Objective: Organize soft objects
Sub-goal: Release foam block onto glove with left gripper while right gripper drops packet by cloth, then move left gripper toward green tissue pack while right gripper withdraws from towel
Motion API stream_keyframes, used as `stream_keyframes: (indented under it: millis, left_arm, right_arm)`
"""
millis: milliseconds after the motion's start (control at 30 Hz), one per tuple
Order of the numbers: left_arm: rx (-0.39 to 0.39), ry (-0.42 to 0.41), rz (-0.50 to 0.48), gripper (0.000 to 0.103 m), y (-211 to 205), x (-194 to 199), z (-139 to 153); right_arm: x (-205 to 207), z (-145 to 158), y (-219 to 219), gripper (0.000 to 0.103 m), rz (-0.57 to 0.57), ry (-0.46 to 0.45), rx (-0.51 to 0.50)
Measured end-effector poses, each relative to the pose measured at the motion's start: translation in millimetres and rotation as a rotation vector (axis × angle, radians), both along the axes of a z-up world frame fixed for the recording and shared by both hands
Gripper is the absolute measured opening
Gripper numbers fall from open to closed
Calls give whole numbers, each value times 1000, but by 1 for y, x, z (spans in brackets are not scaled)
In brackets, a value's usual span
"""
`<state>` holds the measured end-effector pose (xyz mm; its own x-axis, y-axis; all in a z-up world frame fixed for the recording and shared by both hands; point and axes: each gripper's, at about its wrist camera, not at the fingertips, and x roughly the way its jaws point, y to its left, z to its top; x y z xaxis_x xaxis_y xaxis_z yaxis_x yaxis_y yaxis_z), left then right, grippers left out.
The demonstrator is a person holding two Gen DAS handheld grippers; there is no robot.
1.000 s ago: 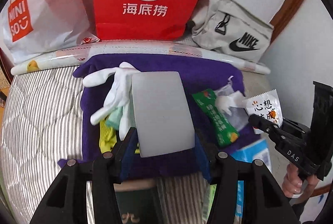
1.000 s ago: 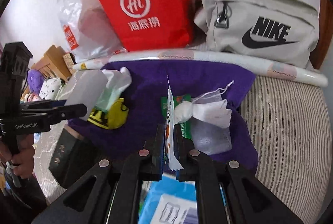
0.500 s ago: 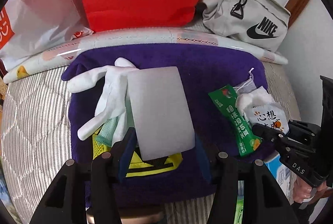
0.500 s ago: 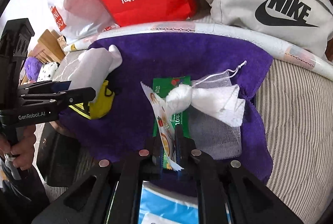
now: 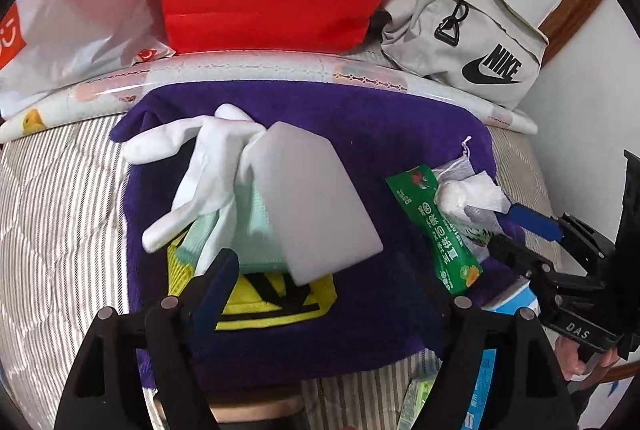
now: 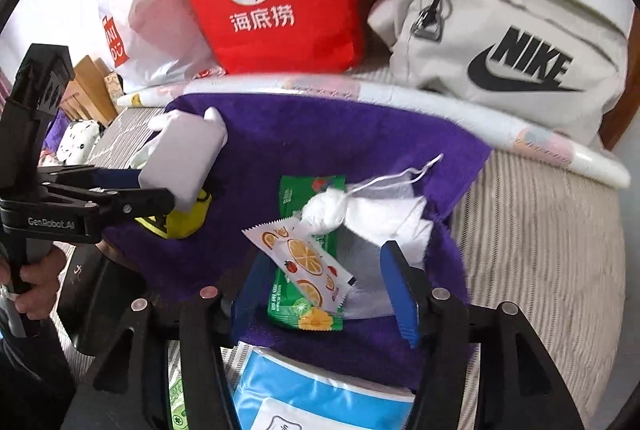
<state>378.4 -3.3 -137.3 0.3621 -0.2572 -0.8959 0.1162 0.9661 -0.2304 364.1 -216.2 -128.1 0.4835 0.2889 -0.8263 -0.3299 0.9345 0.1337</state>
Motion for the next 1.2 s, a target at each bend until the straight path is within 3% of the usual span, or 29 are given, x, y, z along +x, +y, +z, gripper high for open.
stream_keyframes:
  millis: [167, 567, 800, 1000, 1200]
  left_arm:
    - [56, -13, 23, 78, 7, -12, 10]
    - [84, -66, 48, 78, 23, -64, 44]
    - [79, -83, 58, 78, 28, -94, 54]
    - [65, -100, 50, 78, 25, -126, 58]
    - [33, -125, -14, 77, 7, -164, 61]
  right_arm:
    - [-6, 10, -5, 57, -35, -44, -27]
    - [-21, 15, -15, 57, -120, -81, -181]
    - [-55, 21, -19, 57, -117, -82, -151]
    - [-93, 33, -27, 57, -124, -81, -49]
    - [-140, 43, -31, 57, -127, -102, -2]
